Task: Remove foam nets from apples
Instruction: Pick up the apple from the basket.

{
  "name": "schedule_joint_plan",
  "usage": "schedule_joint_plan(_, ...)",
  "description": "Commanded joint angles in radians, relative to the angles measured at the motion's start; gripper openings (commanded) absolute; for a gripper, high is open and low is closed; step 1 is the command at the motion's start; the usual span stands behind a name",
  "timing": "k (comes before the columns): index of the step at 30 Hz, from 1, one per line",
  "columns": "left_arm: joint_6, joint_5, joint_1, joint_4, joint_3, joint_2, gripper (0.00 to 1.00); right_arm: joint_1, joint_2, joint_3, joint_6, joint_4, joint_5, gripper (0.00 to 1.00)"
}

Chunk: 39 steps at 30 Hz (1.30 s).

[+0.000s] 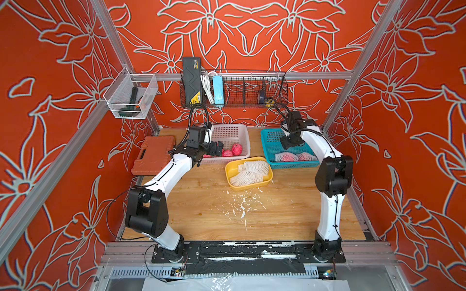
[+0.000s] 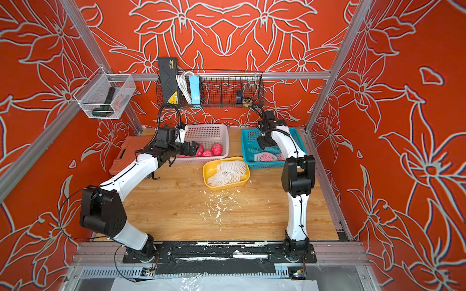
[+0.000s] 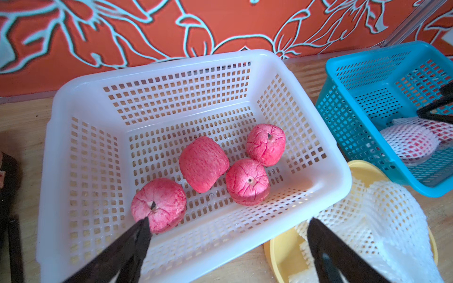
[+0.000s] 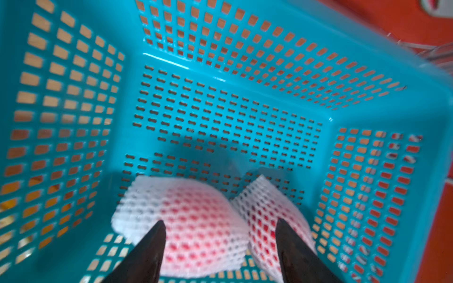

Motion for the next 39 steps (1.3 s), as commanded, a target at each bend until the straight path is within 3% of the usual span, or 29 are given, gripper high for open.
schedule_joint_plan(1,0.011,0.011,-0.012,-0.005,0.006,-0.011,0.98,-0.012,-0.094,-0.066,0.005,-0.013,-0.076,0.73)
schedule_joint_plan(6,0.017,0.022,-0.021,-0.009,0.007,-0.006,0.98,-0.013,-0.088,-0.094,-0.107,-0.084,-0.057,0.73)
schedule_joint_plan(14,0.016,0.032,-0.029,-0.009,0.005,-0.011,0.98,-0.013,-0.107,-0.179,-0.414,-0.067,-0.01,0.88)
schedule_joint_plan(20,0.015,0.038,-0.032,-0.011,0.008,-0.007,0.98,-0.013,-0.055,-0.135,-0.532,-0.091,-0.023,0.93)
schedule_joint_plan(39,0.026,0.032,-0.034,-0.039,0.031,0.043,0.98,-0.032,0.171,0.045,-0.575,-0.154,-0.069,0.94)
